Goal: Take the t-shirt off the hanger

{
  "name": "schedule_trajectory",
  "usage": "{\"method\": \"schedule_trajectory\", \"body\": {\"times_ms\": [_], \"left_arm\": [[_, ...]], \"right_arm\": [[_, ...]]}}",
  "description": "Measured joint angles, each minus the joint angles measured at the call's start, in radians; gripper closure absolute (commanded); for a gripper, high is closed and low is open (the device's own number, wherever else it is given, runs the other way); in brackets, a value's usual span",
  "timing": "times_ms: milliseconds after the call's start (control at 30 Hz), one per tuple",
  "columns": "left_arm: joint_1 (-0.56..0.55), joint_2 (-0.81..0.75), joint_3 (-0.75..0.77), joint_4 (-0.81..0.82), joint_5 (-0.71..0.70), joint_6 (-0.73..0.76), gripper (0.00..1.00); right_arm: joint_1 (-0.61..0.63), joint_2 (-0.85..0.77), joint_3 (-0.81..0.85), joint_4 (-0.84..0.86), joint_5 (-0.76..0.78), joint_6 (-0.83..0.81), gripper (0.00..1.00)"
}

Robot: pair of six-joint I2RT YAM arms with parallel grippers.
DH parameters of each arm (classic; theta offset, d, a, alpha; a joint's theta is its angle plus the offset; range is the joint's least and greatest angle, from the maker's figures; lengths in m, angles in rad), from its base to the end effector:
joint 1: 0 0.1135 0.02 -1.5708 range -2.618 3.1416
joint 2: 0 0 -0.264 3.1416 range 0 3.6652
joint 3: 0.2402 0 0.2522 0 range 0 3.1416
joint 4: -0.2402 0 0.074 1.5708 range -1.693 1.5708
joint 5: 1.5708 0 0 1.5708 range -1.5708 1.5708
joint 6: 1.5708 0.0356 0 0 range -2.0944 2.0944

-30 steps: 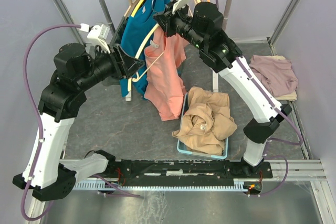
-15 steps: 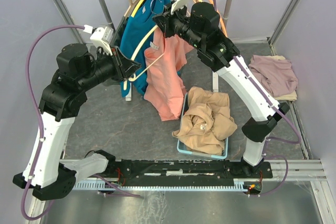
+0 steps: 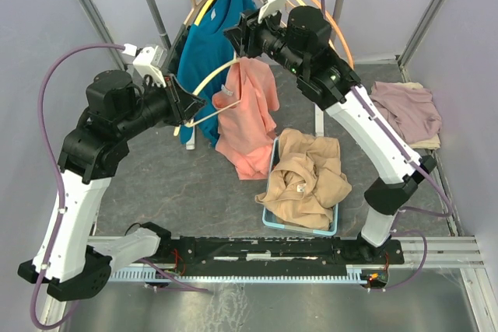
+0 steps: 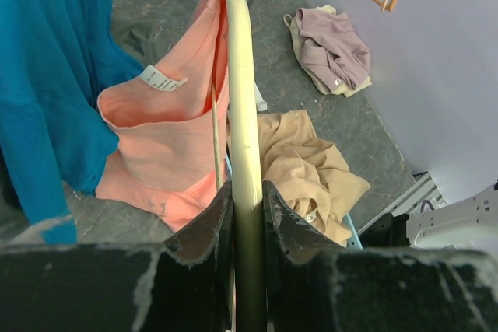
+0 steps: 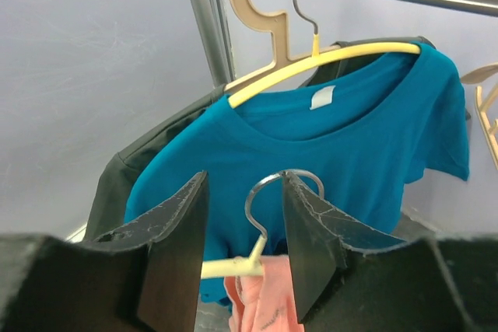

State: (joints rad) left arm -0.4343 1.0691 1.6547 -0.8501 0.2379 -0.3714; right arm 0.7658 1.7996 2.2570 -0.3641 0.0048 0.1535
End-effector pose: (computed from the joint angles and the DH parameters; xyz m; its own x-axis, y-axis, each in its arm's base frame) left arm 0.1496 -0.0787 0.5020 -0.4443 -0.1827 -0.8771 0.4873 0.7722 -0.4077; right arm 0.2757 0.2648 0.5428 -0.0391 0.1745 -0.9839 -0.6918 0.7058 0.1527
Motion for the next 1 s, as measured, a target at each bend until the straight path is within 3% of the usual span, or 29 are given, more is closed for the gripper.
{"method": "schedule_trajectory", "body": {"times_ms": [500,1000], "left_arm": [[0.000,-0.067,-0.026,0.018,-0.027,0.000,0.97],[0.000,-0.067,-0.026,0.078,-0.026,-0.002,0.97]], "right_arm": [[0.000,-0.226,-0.291,-0.074,0.002,0.072,0.48],[0.012,-0.148,-0.213,-0.189,-0.023,0.119,0.46]]}}
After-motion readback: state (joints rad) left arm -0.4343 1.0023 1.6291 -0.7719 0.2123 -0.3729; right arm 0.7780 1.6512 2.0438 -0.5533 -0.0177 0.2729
